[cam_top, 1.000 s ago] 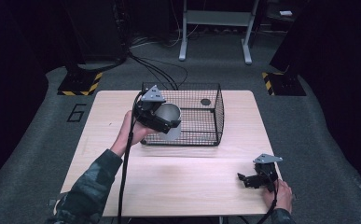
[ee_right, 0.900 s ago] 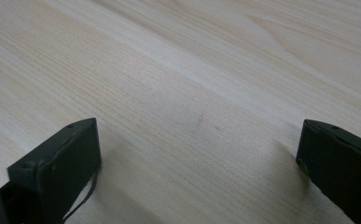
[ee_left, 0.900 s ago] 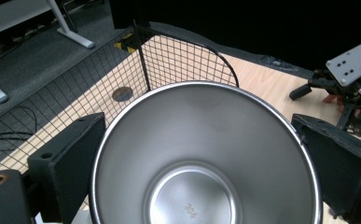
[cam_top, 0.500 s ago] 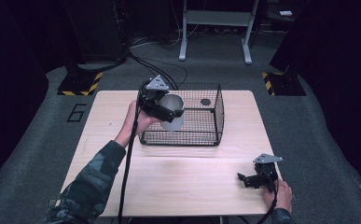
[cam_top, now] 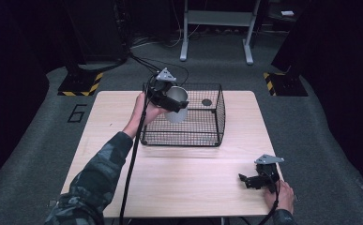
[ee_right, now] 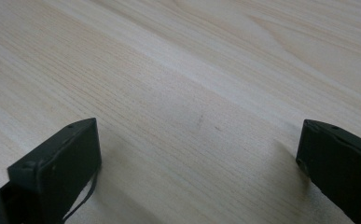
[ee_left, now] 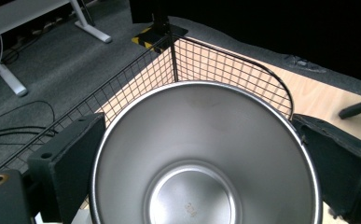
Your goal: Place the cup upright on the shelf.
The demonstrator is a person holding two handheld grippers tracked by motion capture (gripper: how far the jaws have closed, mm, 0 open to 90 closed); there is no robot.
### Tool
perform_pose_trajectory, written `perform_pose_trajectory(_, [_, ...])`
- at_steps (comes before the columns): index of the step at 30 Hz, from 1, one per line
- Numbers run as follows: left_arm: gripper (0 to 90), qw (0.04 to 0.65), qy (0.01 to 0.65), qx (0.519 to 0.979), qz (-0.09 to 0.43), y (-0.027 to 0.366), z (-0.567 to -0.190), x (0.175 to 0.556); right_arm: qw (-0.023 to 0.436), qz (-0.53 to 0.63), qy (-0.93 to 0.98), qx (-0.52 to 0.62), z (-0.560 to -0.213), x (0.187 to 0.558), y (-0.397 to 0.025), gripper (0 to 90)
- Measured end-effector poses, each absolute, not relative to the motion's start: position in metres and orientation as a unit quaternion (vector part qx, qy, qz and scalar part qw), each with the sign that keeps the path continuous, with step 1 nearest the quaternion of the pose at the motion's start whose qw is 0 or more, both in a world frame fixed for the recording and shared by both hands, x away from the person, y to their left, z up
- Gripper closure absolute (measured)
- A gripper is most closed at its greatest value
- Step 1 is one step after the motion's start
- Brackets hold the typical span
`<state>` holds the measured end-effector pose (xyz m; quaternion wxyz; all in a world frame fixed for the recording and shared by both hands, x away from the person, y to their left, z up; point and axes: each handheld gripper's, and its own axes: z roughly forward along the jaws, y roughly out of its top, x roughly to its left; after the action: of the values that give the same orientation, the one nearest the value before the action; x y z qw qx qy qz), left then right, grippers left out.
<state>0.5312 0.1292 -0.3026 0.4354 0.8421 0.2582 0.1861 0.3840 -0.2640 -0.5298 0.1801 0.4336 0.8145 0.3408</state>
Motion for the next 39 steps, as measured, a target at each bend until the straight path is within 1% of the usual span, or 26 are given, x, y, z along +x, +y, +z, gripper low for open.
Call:
perform_pose_trajectory(5, [6.5,0.425,0.26,0.847,0.186,0.123,-0.307,0.54,0.179,0.342,0.813,0.435,-0.53,0.384,-0.264,0.0])
perform_pose_trajectory(13, [6.5,0.414,0.284,0.846,0.179,0.12,-0.321,0.556,0.177,0.345,0.813,0.435,-0.529,0.384,-0.264,0.0])
perform_pose_trajectory(21, [6.5,0.4,0.296,0.847,0.186,0.116,-0.333,0.57,0.178,0.344,0.813,0.434,-0.529,0.384,-0.264,0.0])
perform_pose_trajectory(29, [6.5,0.397,0.318,0.843,0.174,0.115,-0.345,0.583,0.176,0.345,0.812,0.436,-0.53,0.384,-0.263,0.0])
perform_pose_trajectory(39, [6.5,0.382,0.326,0.849,0.164,0.107,-0.356,0.595,0.176,0.345,0.812,0.436,-0.53,0.384,-0.263,0.0])
